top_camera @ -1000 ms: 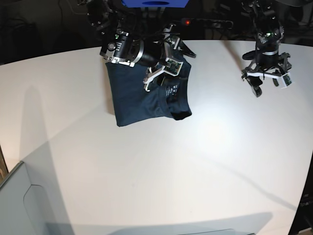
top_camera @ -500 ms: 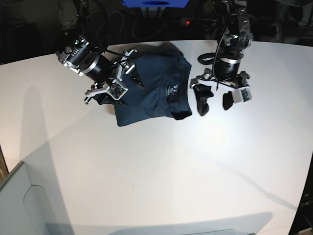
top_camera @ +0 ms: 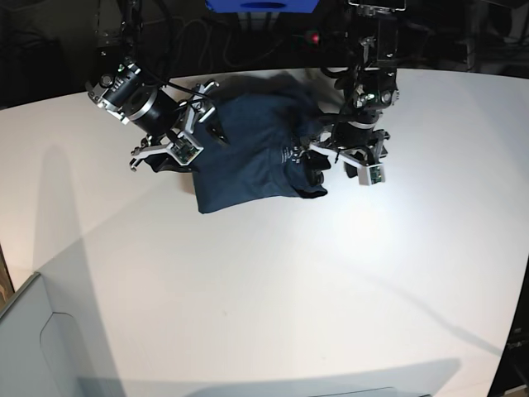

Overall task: Fold the T-shirt properly
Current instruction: 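Move the left gripper to the shirt's side and grasp the edge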

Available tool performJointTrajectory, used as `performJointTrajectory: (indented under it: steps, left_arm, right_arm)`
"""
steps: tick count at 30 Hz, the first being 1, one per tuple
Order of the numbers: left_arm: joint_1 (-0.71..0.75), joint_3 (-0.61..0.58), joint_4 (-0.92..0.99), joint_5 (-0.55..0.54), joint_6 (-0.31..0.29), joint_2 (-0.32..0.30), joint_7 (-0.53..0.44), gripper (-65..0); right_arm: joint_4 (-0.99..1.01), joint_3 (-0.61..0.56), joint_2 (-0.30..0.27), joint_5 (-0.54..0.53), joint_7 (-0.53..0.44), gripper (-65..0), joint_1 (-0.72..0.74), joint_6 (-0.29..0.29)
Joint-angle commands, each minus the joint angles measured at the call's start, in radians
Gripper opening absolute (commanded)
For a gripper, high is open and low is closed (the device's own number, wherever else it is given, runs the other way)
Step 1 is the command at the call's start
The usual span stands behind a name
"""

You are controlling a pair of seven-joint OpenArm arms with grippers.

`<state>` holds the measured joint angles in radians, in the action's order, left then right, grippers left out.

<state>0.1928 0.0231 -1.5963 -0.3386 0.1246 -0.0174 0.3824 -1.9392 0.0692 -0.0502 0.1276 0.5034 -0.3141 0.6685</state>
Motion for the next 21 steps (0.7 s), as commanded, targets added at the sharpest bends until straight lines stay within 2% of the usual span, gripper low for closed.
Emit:
performJointTrajectory:
  steps: [1,7,21]
  left_arm:
    - [-0.02,0.002,0.003,-0.001,-0.001,-0.003,-0.018,-18.2]
    - [-0.032,0.004,0.014,-0.007,-0.001,-0.023,-0.018,-18.2]
    - [0.13,0.025,-0.273,-0.009,0.004,-0.02,-0.009,-18.2]
  right_arm:
    - [-0.016,0.001,-0.001,-0.018,-0.027,-27.3,0.005,-0.005]
    - [-0.016,0.001,-0.001,-0.015,-0.027,-27.3,0.005,-0.005]
    - [-0.024,0.001,-0.001,-0.018,-0.033,-26.8,0.014,-0.005]
